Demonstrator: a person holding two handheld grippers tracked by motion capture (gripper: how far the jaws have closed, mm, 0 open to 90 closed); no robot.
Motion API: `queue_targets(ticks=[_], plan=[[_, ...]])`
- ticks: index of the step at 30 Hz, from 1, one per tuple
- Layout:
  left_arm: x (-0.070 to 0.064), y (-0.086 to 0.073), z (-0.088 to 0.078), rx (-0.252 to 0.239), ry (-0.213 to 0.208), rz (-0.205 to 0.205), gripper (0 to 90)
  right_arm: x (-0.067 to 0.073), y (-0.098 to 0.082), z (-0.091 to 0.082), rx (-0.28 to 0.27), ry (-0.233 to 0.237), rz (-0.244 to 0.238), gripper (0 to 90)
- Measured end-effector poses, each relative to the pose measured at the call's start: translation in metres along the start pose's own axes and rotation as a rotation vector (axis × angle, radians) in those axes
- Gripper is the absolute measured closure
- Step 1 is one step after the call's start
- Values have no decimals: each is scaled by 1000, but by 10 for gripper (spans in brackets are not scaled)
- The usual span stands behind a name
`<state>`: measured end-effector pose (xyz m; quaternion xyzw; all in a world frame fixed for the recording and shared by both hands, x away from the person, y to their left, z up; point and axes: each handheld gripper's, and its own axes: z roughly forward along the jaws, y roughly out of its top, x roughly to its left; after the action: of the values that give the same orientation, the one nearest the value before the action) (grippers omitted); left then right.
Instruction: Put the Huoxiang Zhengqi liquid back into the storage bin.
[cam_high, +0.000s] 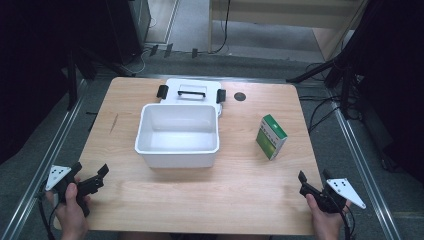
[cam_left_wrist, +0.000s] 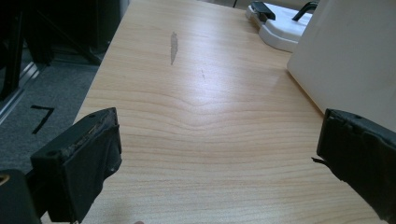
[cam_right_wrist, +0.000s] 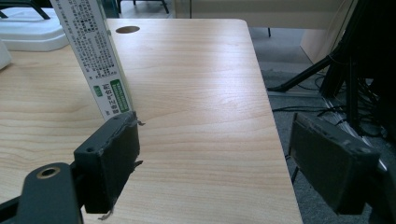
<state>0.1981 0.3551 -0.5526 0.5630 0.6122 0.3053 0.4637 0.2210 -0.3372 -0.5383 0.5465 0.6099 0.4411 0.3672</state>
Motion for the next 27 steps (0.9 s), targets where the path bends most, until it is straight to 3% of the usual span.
queue_targets(ticks=[11,15,17,20,27], plan=[[0,0,0,3,3,-3,4,0,0,1,9,17,-6,178],[0,0,0,1,5,-6,4,4,1,3,47,42,-42,192],[0,0,0,1,5,-4,4,5,2,3,58,62,-37,192],[0,0,0,3,6,-3,4,9,5,4,90,113,-54,191],[1,0,1,8,-2,-9,4,7,15,3,155,118,-83,215]])
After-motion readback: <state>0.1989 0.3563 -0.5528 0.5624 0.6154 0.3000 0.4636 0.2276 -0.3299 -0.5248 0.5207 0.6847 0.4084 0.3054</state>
